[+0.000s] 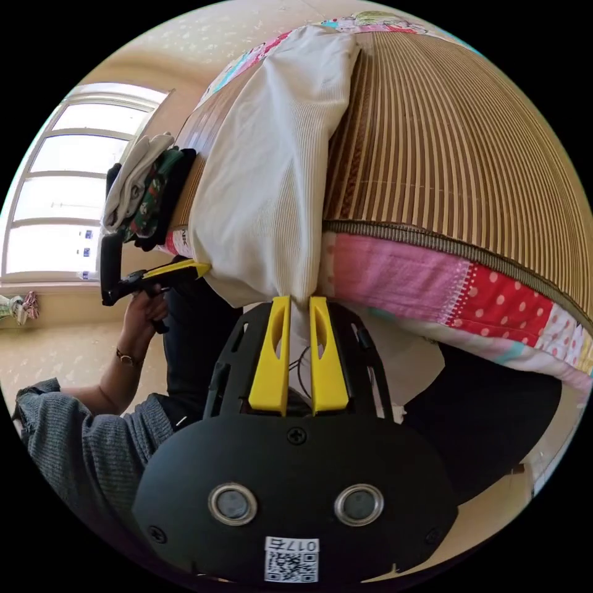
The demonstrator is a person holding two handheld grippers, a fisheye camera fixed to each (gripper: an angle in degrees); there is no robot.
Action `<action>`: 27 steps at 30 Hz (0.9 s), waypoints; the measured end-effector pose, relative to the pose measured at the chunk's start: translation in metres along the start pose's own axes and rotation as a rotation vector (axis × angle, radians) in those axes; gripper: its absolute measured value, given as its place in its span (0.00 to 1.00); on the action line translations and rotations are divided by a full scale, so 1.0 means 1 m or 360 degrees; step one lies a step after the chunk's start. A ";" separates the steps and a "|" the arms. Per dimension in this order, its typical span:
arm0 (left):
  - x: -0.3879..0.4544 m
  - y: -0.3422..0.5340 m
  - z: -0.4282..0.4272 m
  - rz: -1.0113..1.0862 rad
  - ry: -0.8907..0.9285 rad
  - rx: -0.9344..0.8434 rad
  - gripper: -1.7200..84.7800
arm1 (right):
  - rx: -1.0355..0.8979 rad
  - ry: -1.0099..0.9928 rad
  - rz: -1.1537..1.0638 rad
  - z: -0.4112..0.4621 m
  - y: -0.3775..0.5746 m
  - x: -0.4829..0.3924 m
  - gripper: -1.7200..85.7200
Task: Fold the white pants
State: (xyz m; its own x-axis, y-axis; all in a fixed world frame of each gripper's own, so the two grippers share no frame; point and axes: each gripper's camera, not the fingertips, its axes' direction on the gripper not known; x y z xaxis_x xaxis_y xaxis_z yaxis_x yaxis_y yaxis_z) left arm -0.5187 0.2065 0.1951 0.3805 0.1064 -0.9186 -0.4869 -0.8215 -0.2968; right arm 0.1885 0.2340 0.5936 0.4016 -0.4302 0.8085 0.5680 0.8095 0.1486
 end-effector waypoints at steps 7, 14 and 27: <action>0.027 0.010 -0.091 0.0464 0.0332 0.0200 0.05 | 0.0179 -0.0425 -0.0473 -0.092 0.013 -0.043 0.04; -0.002 0.010 -0.062 0.0147 0.0097 -0.0040 0.05 | -0.0156 -0.0461 -0.0172 -0.019 -0.008 0.003 0.04; 0.009 0.020 -0.069 -0.0130 -0.0176 0.0303 0.10 | 0.0009 -0.0016 -0.0098 -0.052 -0.026 0.002 0.09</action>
State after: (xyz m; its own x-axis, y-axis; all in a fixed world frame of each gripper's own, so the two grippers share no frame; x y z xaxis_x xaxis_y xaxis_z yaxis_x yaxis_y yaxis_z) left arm -0.4707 0.1525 0.1985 0.3413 0.2378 -0.9094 -0.6014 -0.6883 -0.4057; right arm 0.2116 0.1910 0.5614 0.3591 -0.4752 0.8033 0.5875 0.7839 0.2011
